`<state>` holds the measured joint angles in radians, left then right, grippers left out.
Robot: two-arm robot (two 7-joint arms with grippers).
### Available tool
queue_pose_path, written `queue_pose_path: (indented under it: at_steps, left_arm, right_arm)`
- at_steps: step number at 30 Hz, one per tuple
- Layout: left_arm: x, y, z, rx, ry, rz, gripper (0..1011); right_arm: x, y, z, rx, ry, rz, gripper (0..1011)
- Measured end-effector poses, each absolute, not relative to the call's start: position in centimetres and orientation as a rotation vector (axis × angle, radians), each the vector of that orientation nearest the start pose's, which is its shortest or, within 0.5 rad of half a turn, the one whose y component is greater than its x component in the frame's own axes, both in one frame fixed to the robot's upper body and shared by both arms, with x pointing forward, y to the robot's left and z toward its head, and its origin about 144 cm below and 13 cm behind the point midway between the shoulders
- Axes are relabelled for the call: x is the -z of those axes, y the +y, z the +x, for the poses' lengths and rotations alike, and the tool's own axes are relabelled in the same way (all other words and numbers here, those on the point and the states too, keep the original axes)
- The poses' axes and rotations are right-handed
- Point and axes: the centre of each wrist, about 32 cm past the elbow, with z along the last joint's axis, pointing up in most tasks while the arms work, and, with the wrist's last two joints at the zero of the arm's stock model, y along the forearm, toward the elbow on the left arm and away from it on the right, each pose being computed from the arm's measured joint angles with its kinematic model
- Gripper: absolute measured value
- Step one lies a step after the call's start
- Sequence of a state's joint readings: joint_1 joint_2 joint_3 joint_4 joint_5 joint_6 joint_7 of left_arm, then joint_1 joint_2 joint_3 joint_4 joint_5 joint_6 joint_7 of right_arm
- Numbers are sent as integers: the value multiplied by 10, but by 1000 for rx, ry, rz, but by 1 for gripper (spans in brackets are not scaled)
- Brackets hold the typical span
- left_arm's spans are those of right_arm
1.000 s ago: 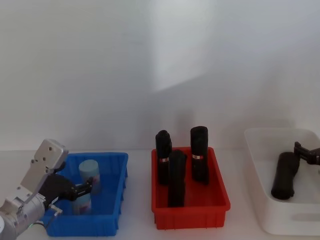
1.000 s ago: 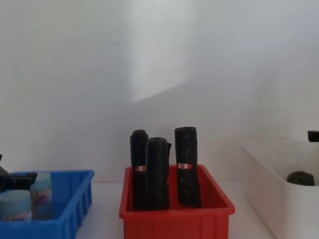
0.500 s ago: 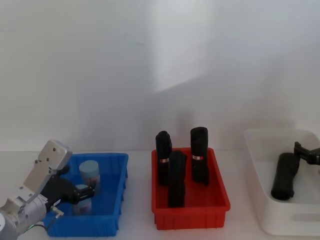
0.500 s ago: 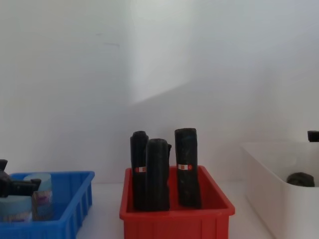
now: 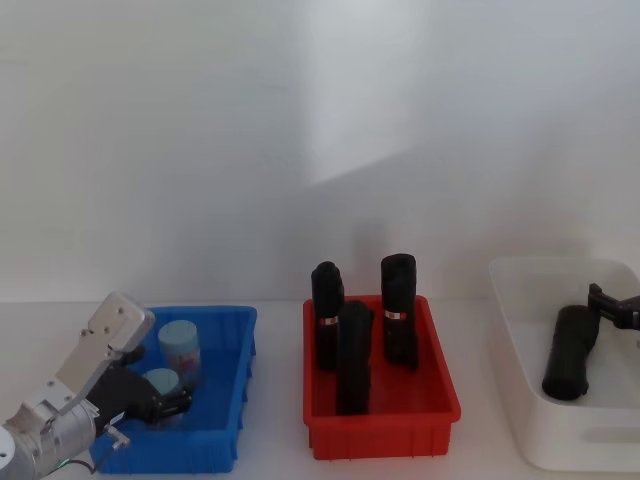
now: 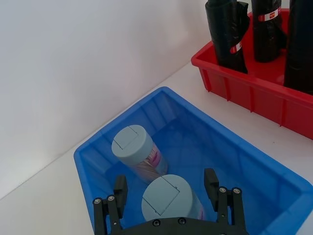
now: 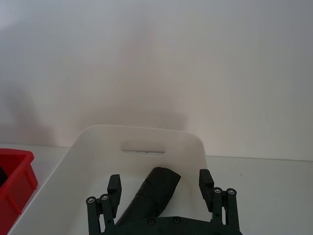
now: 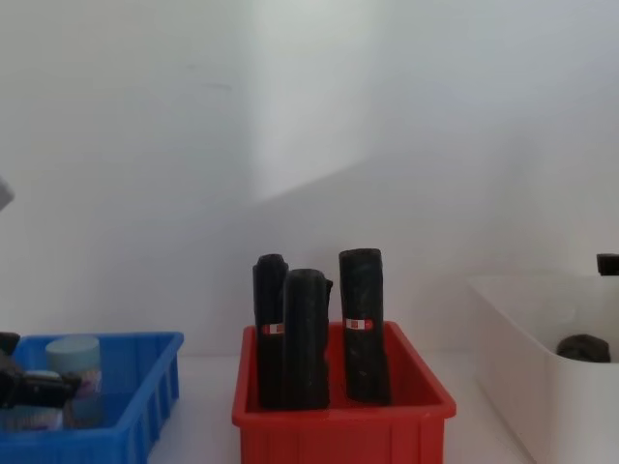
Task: Pick the cotton swabs from the blue box and place them into the white box.
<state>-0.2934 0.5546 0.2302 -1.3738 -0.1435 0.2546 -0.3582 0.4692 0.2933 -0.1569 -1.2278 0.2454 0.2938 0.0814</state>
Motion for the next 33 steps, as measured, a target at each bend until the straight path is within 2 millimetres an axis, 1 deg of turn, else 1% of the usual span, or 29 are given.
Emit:
queue_pose_path:
  at_steps: [26, 30, 31, 32, 33]
  left_arm:
    - [-1192, 354, 530, -1149, -50, 577, 1004]
    - [-1191, 354, 530, -1150, -48, 579, 935]
    - [-1191, 354, 530, -1150, -47, 580, 894]
    - [-1191, 354, 530, -1150, -47, 580, 883]
    - [-1191, 354, 530, -1151, -47, 581, 844]
  right_arm:
    - [-1217, -299, 583, 1456, 91, -218, 1002]
    - [-1217, -299, 583, 1456, 91, -218, 1002]
    - [-1217, -299, 583, 1456, 91, -218, 1002]
    - [-1217, -299, 583, 1456, 91, -218, 1002]
    - [-1217, -299, 583, 1456, 91, -218, 1002]
